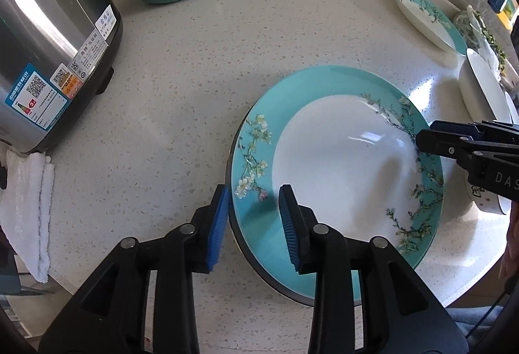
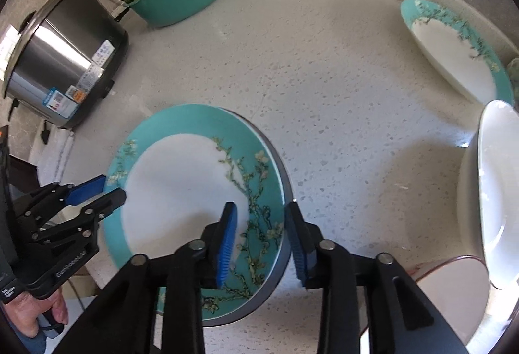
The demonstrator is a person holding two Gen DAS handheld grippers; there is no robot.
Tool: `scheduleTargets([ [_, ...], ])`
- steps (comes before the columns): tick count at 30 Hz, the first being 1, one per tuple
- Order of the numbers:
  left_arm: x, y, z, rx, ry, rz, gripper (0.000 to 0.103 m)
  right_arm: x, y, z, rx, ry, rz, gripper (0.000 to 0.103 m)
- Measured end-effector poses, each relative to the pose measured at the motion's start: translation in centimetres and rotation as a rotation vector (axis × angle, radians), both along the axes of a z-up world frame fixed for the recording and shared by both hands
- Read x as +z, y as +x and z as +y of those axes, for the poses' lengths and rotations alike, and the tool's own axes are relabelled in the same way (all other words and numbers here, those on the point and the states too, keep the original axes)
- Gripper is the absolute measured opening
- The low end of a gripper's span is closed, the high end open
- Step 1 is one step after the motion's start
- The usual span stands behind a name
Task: Organize plates and bowls
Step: 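Open the right gripper and release the teal floral plate, then move the right gripper to the second teal floral plate, close on rim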
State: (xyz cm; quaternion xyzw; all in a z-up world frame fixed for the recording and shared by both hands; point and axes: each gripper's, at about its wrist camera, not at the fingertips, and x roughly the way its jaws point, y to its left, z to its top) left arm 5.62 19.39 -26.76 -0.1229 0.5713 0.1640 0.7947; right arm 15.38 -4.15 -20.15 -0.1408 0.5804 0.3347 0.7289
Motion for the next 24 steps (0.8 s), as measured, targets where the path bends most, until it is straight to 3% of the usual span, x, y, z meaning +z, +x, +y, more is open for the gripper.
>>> scheduleTargets([
  [8, 1.4, -0.5, 0.3, 0.018, -0.044, -0.068, 0.031, 0.4, -0.2, -0.4, -0.030, 0.021, -0.003, 0.042],
  [10, 2.7, -0.5, 0.5, 0.006, -0.074, -0.111, 0.058, 1.9, -0.2, -1.2, -0.051, 0.074, -0.003, 0.058],
  [11, 3.6, -0.3, 0.5, -0.015, -0.083, -0.138, 0.087, 2.6, -0.1, -1.7, -0.058, 0.108, 0.008, 0.069],
  [12, 4.5, 0.2, 0.5, -0.043, -0.095, -0.159, 0.103, 3.6, 0.1, -2.3, -0.064, 0.152, 0.023, 0.072],
  [16, 8.8, 3.9, -0.6, -0.191, -0.104, -0.221, 0.103, 8.1, 3.0, -6.7, -0.090, 0.284, 0.049, 0.076],
  [20, 11.8, 9.4, -1.9, -0.312, -0.077, -0.280, 0.103, 12.6, 8.6, -13.3, -0.191, 0.372, -0.011, 0.086],
  [24, 13.4, 17.3, -3.7, -0.358, -0.034, -0.270, 0.103, 13.6, 16.5, -20.5, -0.357, 0.419, -0.005, 0.093],
])
